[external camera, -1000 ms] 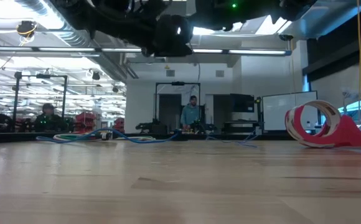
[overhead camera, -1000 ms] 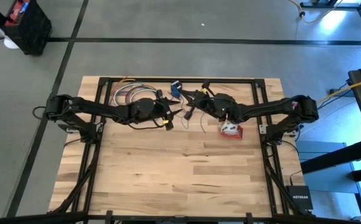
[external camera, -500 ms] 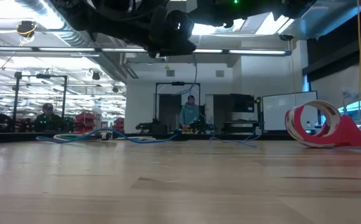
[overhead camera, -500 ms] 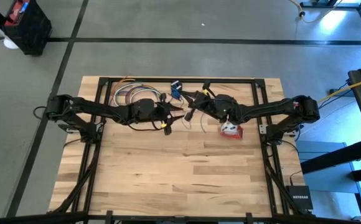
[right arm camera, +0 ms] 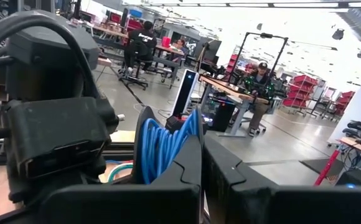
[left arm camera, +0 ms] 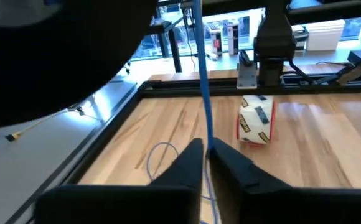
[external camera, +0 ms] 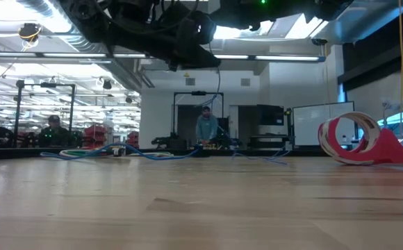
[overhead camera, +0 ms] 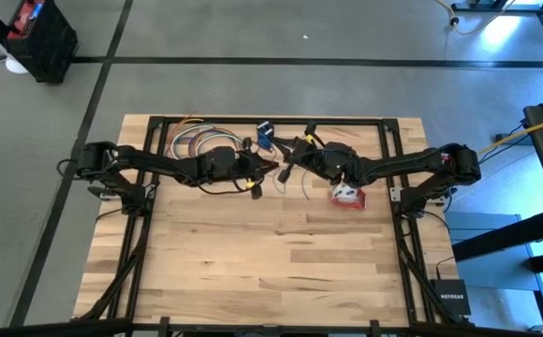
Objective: Coil cords
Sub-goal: Coil the blue wire onto the spool
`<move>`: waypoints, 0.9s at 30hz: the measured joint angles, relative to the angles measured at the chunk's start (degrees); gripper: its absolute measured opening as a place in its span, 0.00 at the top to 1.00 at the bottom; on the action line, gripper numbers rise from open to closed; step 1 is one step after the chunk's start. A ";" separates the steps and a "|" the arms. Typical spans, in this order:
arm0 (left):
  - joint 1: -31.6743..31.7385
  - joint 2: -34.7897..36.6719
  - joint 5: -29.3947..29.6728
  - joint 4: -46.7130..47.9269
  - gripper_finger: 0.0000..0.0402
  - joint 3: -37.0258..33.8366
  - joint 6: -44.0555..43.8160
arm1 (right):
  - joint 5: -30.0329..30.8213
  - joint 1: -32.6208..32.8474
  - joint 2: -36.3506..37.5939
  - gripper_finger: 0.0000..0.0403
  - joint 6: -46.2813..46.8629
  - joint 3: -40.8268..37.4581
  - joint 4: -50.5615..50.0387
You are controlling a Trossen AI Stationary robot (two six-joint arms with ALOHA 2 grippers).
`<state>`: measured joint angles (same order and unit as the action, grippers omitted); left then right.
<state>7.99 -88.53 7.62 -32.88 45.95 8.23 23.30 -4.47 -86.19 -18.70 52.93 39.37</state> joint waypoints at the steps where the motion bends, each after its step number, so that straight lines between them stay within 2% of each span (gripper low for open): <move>1: 0.00 0.00 0.02 -0.18 0.97 0.00 0.26 | -0.21 0.01 0.00 0.99 0.00 0.00 0.02; 5: 0.00 -0.02 1.91 -0.88 0.99 0.00 1.04 | -1.94 0.22 0.51 0.99 0.53 -0.03 -0.12; 12: 1.20 -0.02 6.72 0.69 0.99 0.00 1.40 | -0.83 4.02 2.73 0.99 -0.46 -0.10 -1.03; 16: 1.55 0.02 9.34 2.11 1.00 0.09 1.46 | 4.59 6.82 3.62 0.99 -3.82 -0.13 -4.49; 27: 1.87 6.57 9.94 12.26 0.99 -0.02 2.87 | 16.66 11.73 4.72 0.99 -5.78 -0.09 -23.20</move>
<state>9.86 -81.96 17.55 -20.62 45.93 11.09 39.96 7.26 -81.47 -24.47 52.84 16.17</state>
